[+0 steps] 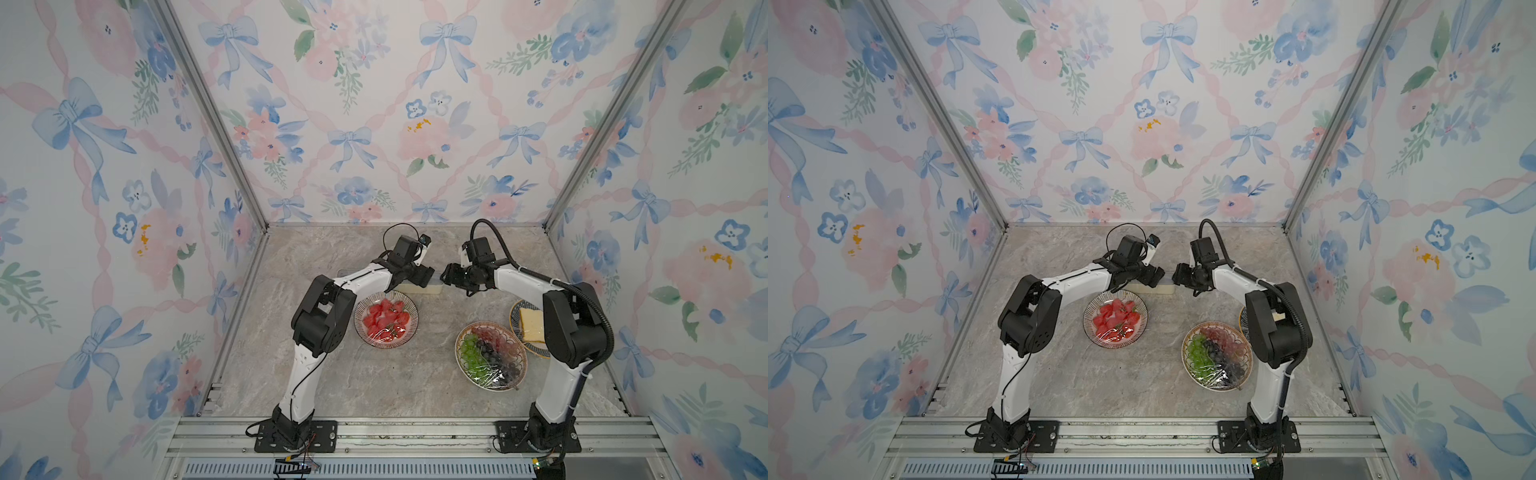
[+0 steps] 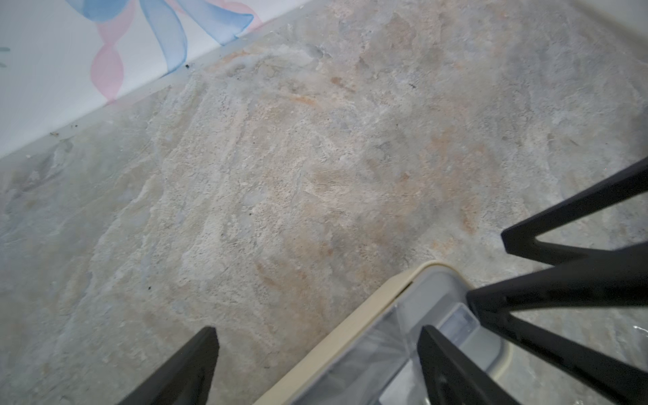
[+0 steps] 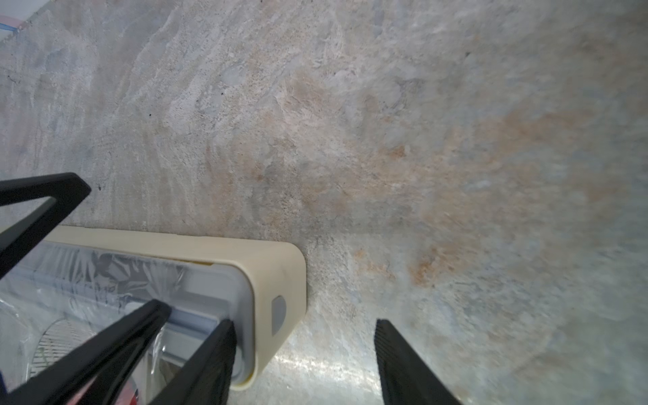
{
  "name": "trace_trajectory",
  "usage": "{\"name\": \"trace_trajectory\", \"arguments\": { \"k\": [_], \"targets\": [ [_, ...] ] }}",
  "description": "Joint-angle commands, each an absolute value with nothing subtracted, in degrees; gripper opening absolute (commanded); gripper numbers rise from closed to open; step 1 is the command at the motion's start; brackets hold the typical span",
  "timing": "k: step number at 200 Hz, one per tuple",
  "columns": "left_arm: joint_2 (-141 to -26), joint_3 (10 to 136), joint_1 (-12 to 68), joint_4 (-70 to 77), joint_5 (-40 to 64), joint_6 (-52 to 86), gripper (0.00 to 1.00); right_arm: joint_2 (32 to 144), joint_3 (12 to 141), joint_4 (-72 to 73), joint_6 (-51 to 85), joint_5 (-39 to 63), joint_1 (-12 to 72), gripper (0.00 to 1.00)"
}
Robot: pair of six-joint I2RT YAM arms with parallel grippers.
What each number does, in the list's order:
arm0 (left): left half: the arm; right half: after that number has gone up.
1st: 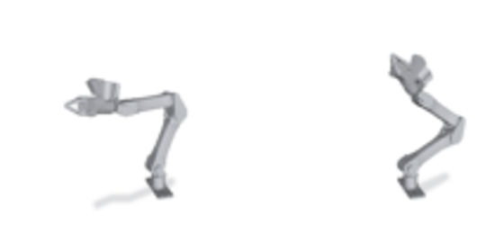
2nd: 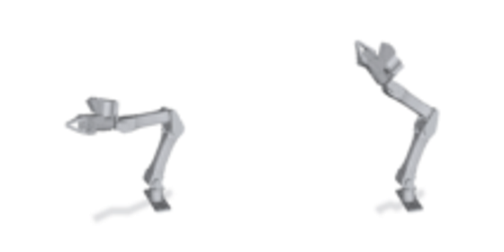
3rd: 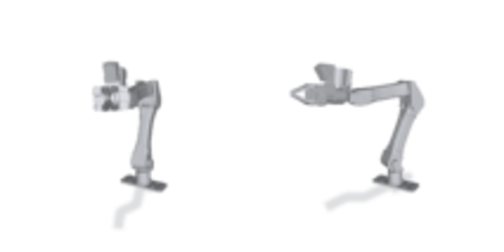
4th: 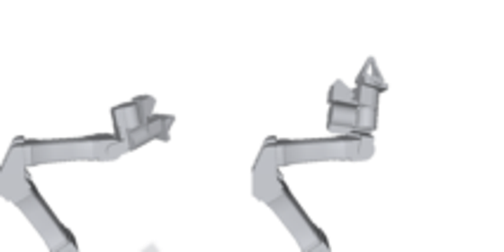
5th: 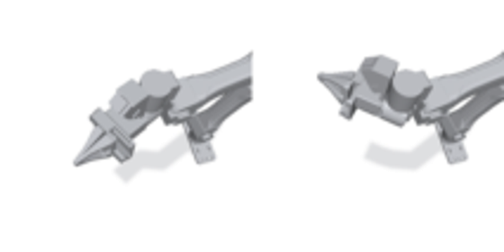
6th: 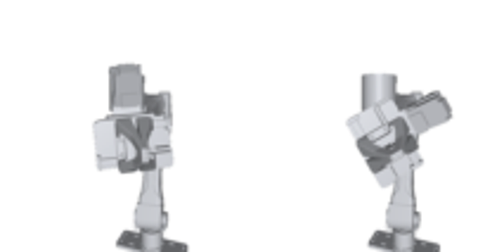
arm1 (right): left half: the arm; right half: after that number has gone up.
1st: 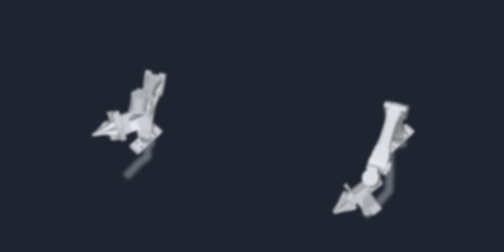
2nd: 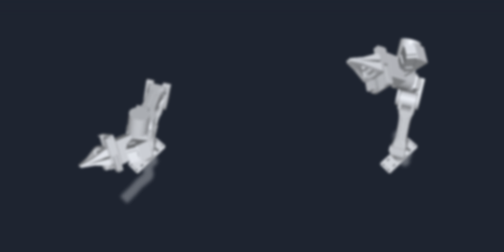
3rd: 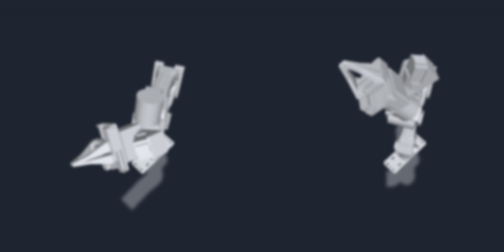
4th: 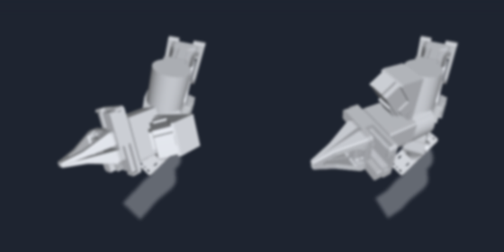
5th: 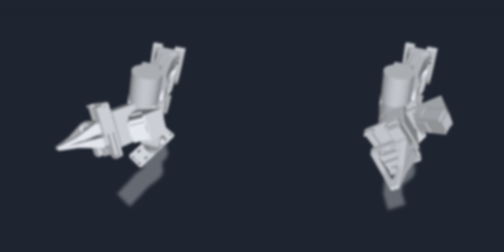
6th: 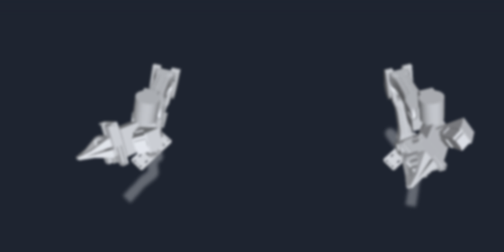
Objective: Wrap the plate with plastic wrap
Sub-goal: Tear off the plastic wrap from the plastic wrap cutting box.
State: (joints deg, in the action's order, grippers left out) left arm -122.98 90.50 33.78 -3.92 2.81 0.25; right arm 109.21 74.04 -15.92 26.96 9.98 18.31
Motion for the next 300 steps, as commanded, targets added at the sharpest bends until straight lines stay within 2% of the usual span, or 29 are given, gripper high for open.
{"name": "trace_trajectory", "arguments": {
  "k": [1, 152, 300],
  "targets": [
    [-120.77, 88.06, 32.59, -6.24, 0.73, -1.24, 0.91, 112.06, 72.77, -23.56, 25.09, 7.12, 18.24, 0.64],
    [-112.86, 75.49, 27.0, -5.55, -6.41, -2.97, 0.91, 111.79, 72.86, -24.52, 24.78, 6.2, 17.84, 0.64],
    [-101.84, 60.88, 14.58, -0.58, -10.08, -2.51, 0.92, 111.7, 72.69, -24.64, 24.17, 6.23, 17.14, 0.64]
  ]
}}
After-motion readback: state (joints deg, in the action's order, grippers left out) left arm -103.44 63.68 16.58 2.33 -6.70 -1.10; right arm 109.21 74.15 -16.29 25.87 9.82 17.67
